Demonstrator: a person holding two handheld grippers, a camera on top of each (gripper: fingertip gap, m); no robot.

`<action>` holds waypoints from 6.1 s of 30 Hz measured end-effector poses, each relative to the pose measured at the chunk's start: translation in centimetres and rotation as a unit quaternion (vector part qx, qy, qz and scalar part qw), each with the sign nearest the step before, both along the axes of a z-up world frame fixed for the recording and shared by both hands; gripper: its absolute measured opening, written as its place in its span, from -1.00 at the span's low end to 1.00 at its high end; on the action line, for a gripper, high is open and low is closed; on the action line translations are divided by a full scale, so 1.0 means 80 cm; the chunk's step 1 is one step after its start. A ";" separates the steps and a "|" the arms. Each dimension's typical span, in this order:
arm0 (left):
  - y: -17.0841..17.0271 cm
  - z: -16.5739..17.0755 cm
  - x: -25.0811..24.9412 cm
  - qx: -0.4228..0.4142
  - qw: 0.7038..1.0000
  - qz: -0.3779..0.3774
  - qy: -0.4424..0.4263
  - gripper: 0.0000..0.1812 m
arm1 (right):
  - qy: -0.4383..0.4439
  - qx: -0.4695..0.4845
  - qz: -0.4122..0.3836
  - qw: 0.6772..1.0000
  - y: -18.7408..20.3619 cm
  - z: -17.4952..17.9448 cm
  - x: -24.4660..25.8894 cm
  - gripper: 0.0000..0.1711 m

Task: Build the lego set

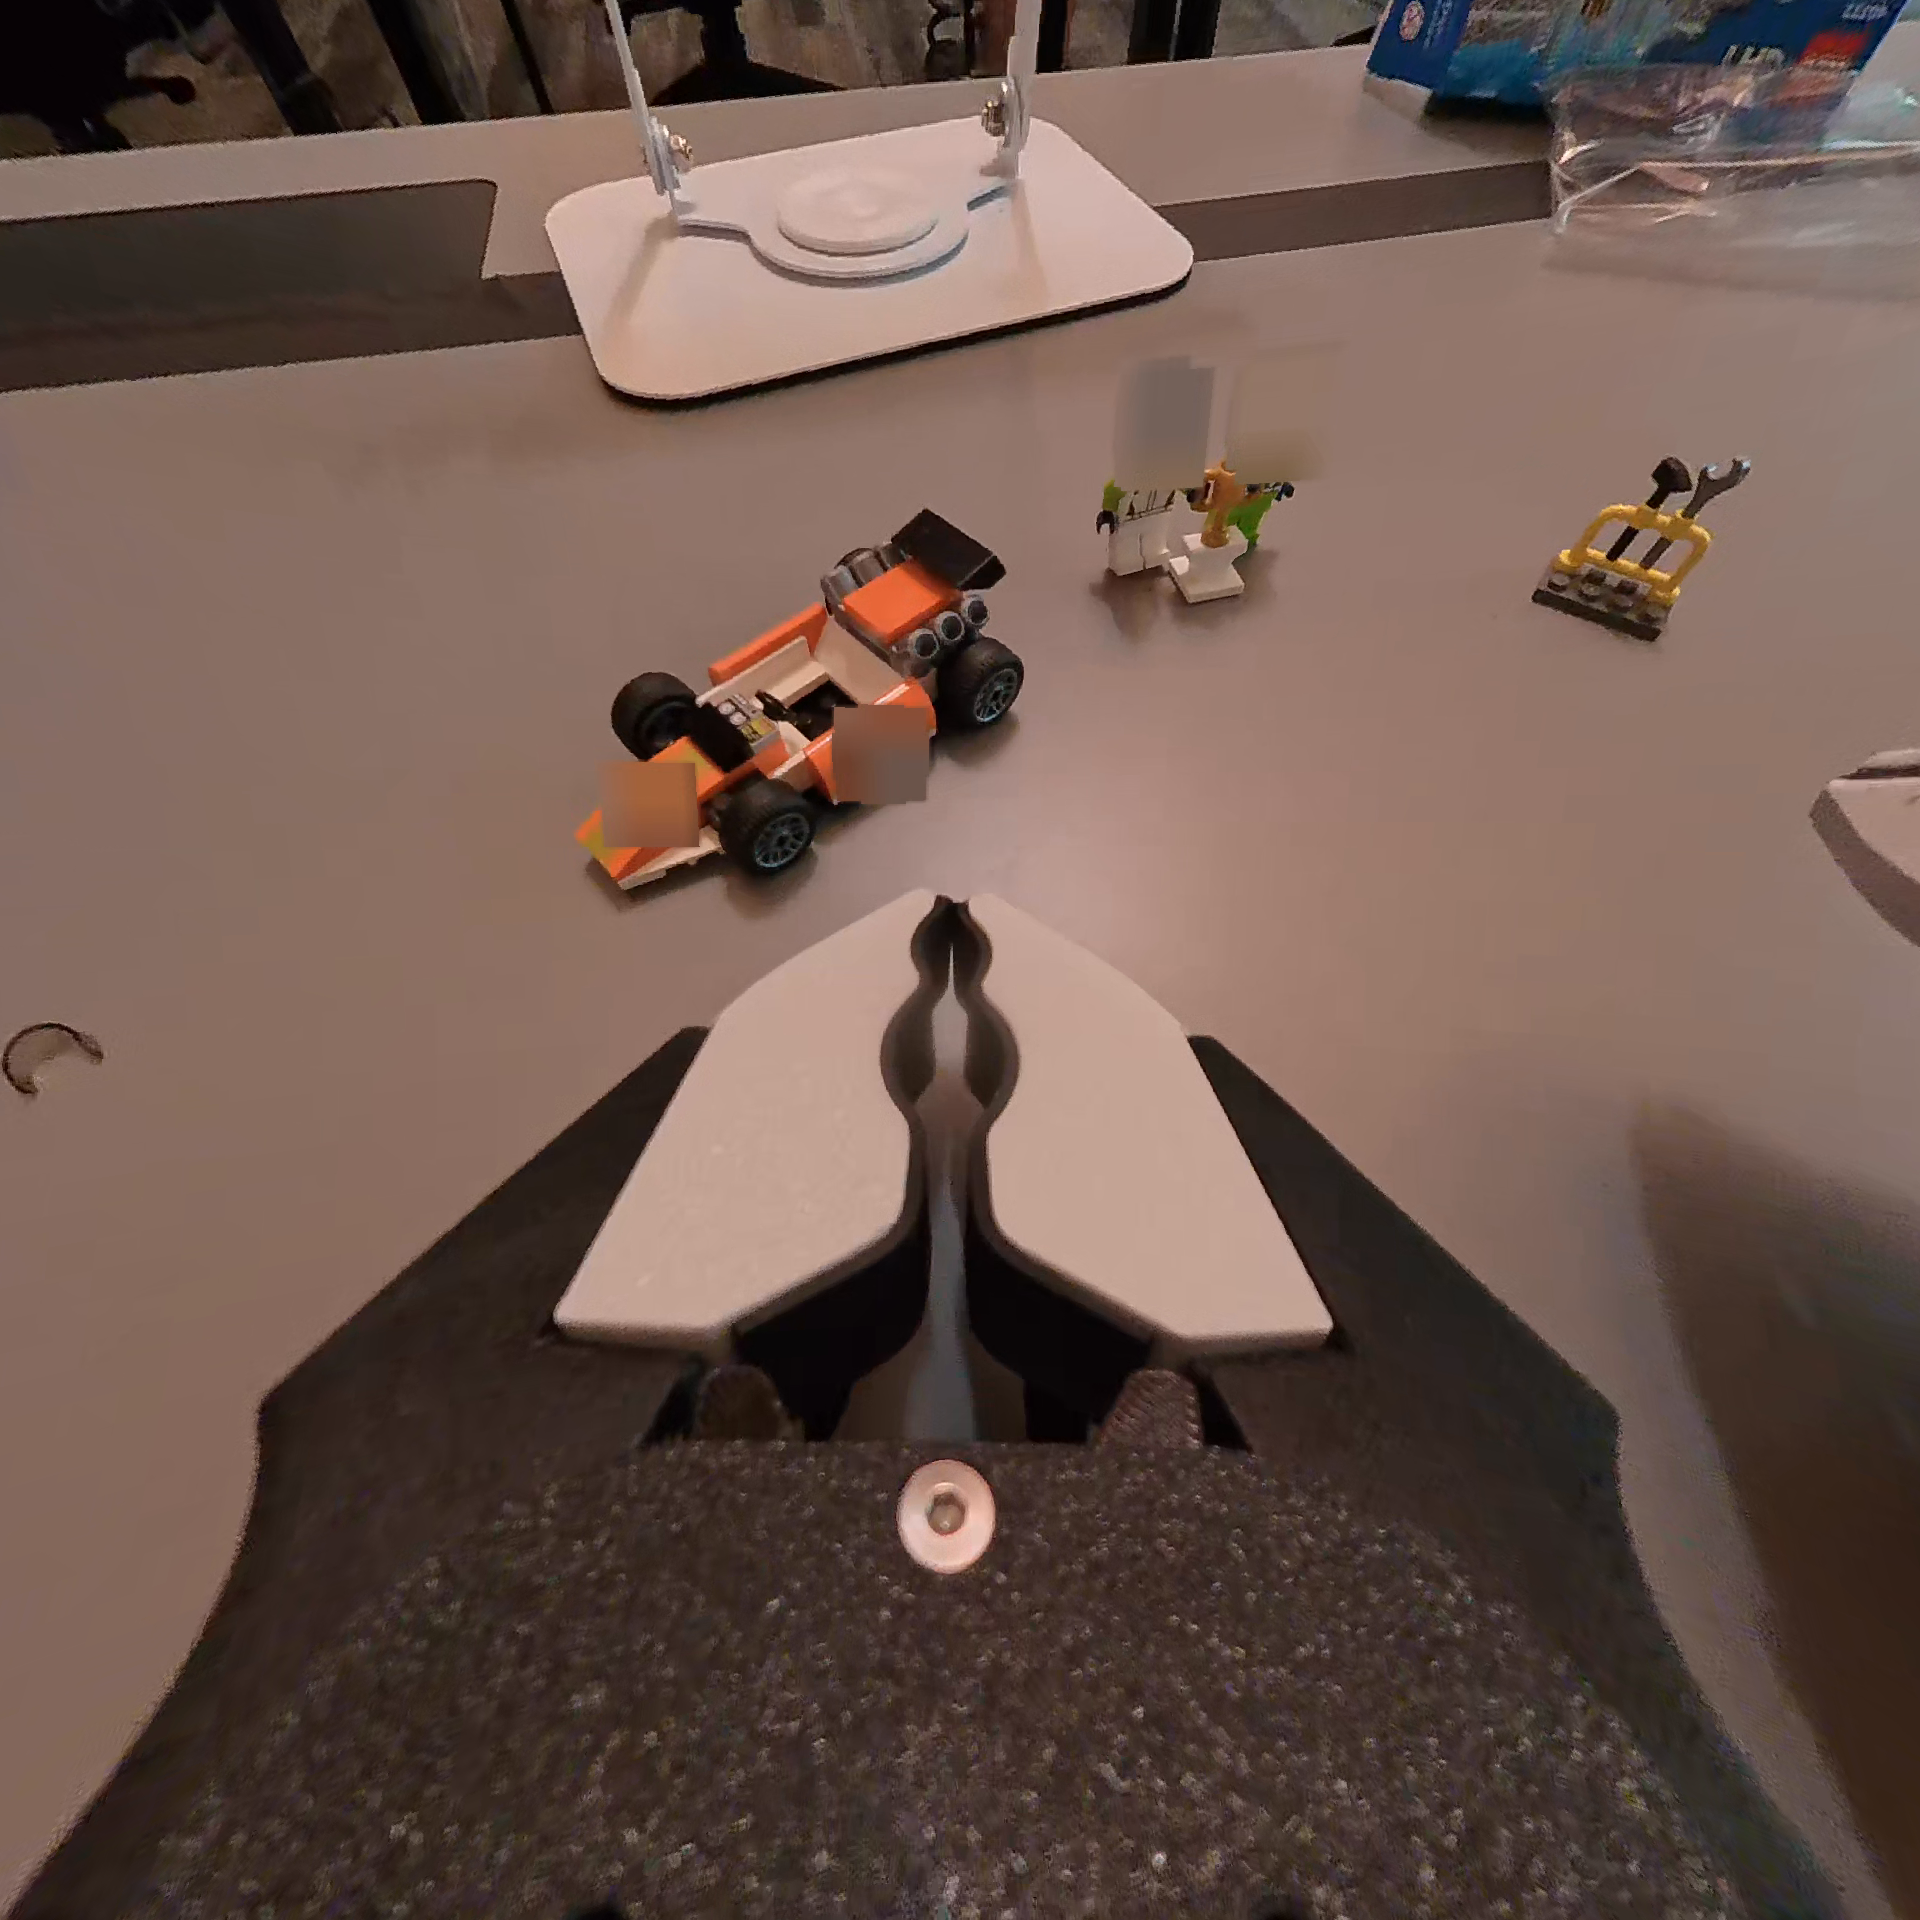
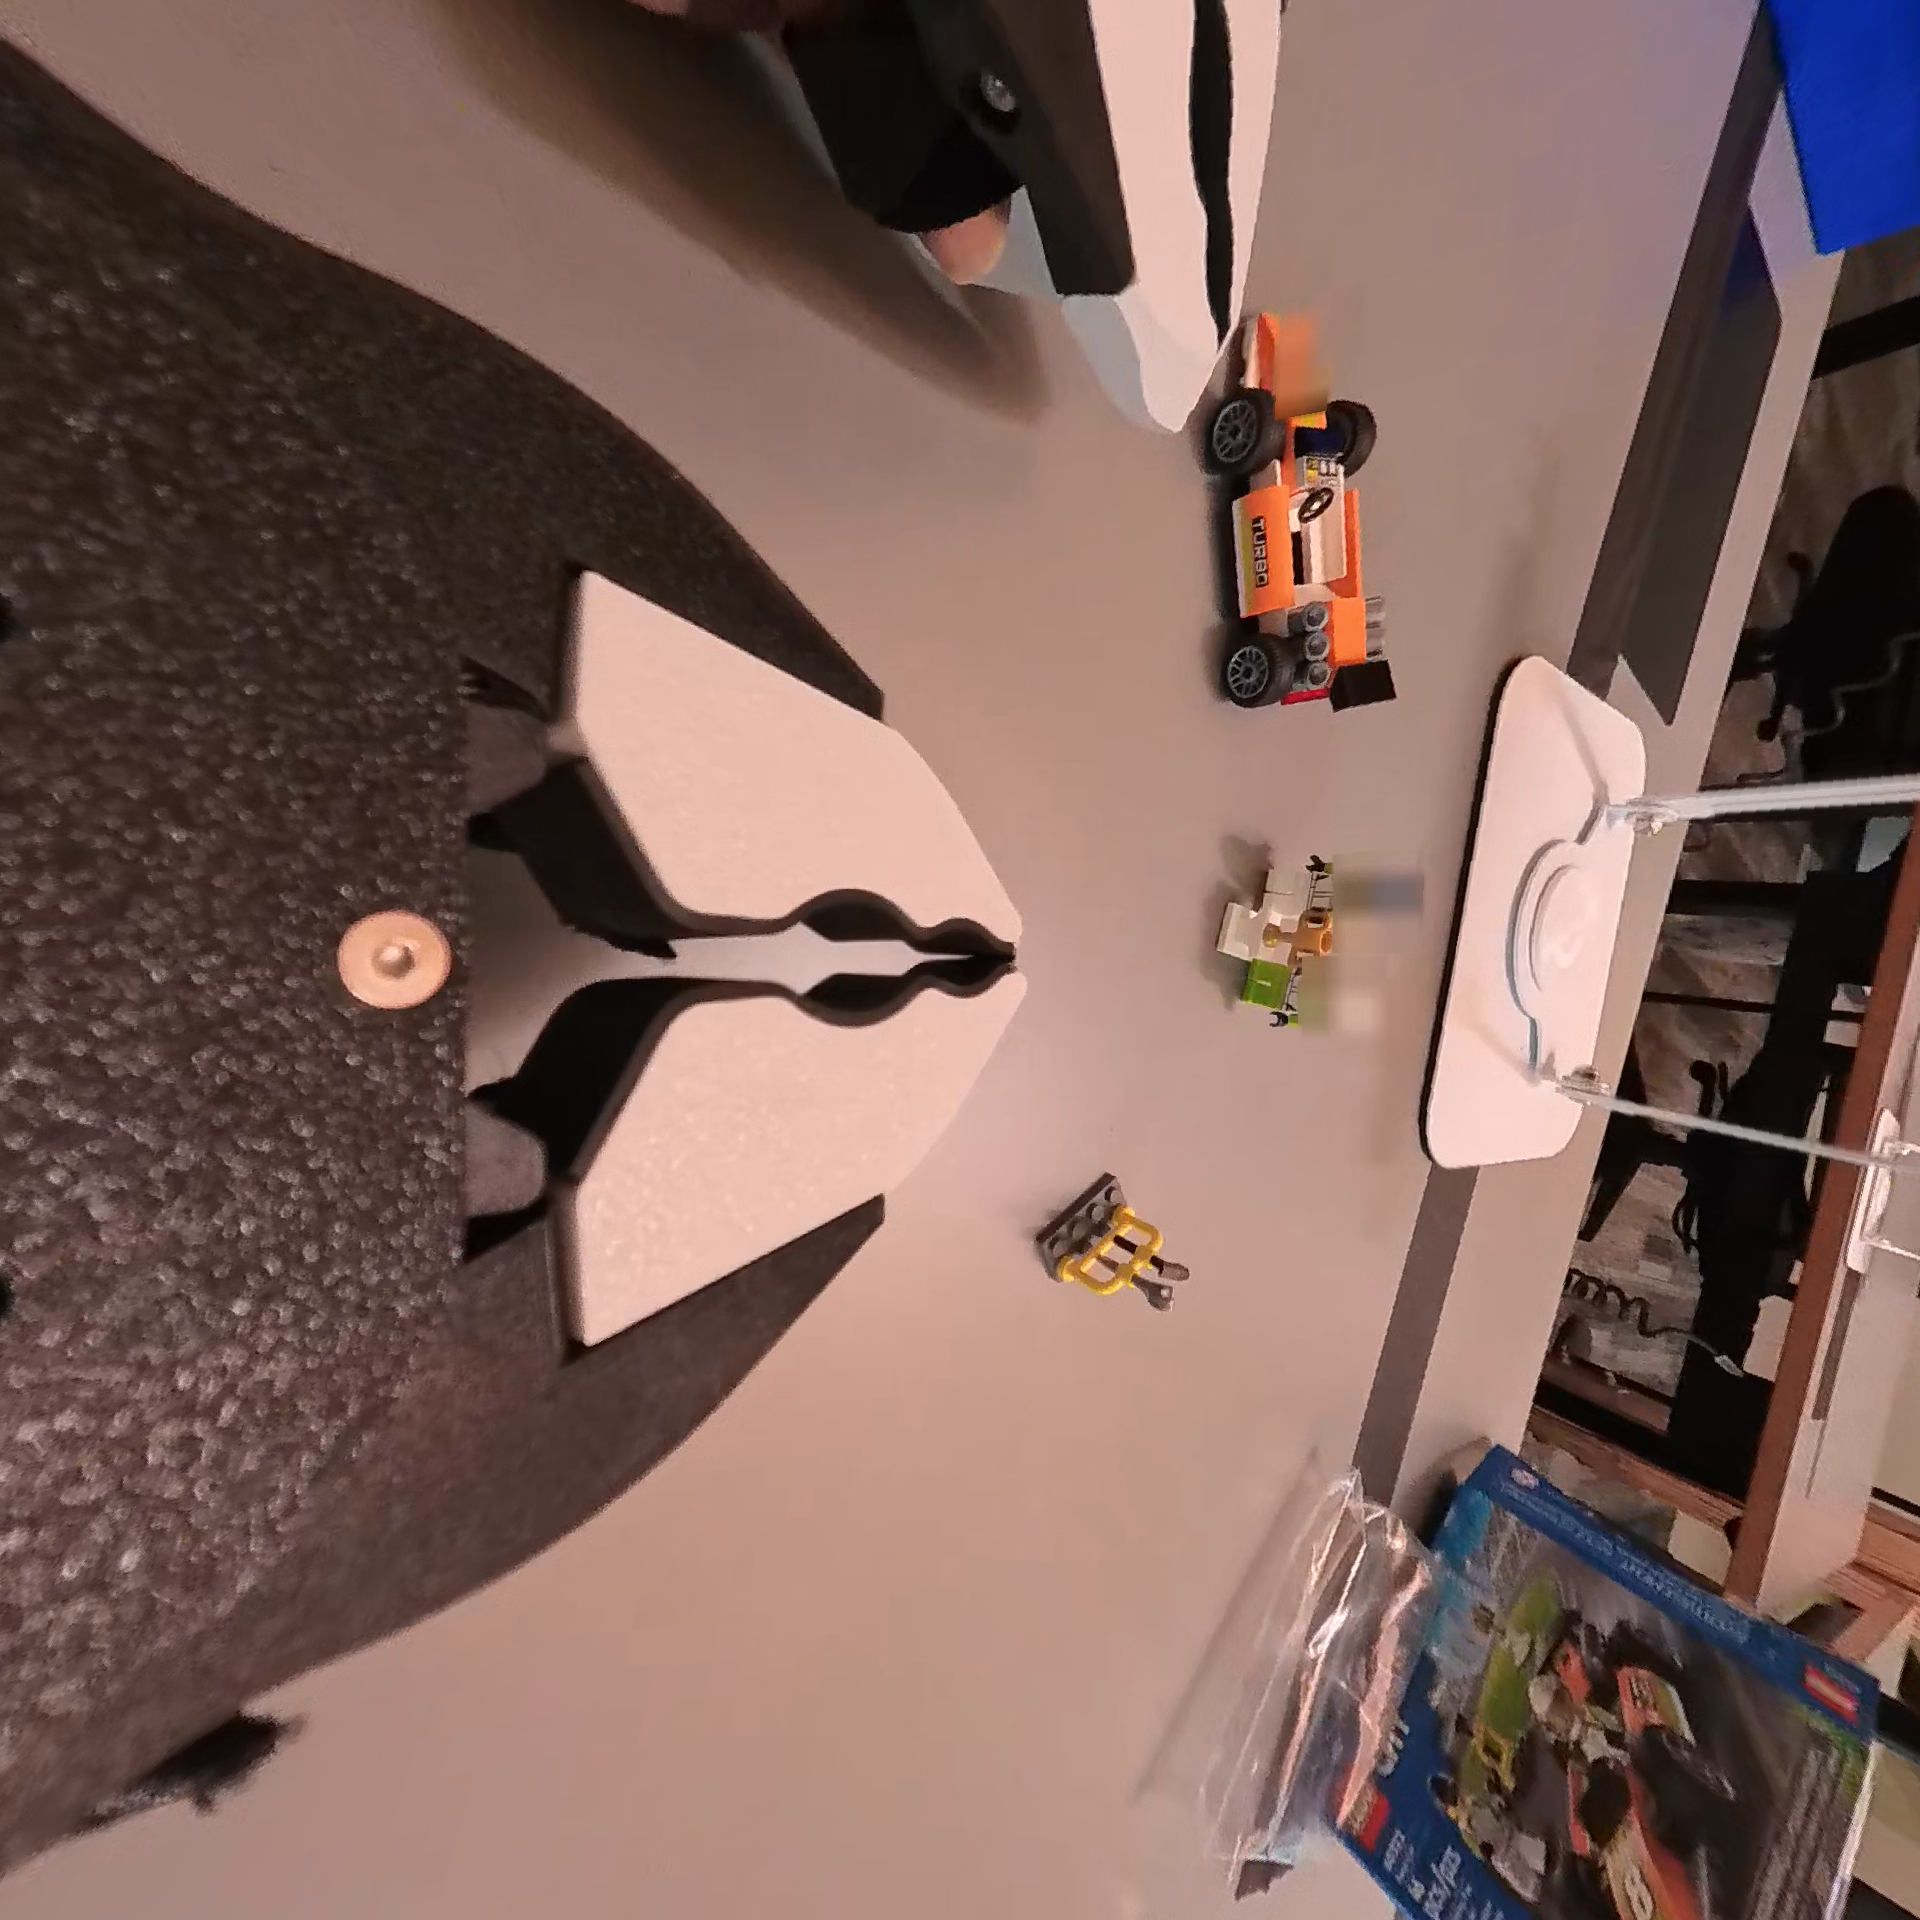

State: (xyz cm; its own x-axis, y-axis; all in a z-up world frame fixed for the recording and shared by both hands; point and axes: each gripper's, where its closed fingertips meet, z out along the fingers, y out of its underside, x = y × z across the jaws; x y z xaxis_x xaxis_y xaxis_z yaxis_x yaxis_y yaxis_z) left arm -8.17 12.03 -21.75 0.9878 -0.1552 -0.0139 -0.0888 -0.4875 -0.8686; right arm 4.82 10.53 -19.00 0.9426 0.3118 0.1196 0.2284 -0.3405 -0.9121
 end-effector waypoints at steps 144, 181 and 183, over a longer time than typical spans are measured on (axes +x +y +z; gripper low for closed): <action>0.335 0.227 0.042 0.137 0.990 -0.038 0.011 -1.00 | 0.015 0.122 0.000 0.992 0.368 0.208 0.012 -0.94; 0.341 0.210 0.033 0.135 0.990 -0.030 0.026 -1.00 | 0.064 0.140 -0.055 0.987 0.336 0.196 0.011 -1.00; 0.338 0.209 0.031 0.132 0.991 -0.024 0.026 -1.00 | 0.063 0.129 -0.057 0.988 0.334 0.188 0.009 -1.00</action>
